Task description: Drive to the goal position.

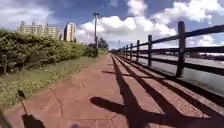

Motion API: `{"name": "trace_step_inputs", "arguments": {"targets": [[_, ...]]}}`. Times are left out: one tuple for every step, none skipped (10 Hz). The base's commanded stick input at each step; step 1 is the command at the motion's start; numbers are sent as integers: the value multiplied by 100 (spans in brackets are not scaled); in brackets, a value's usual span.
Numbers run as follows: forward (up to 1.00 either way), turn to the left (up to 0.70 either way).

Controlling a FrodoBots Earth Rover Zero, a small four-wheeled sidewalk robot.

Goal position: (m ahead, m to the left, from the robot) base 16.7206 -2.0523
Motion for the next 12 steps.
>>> {"name": "trace_step_inputs", "arguments": {"targets": [[85,0],[85,0],[85,0],[85,0],[85,0],[85,0],[85,0],[85,0],[85,0],[85,0],[85,0],[85,0]]}}
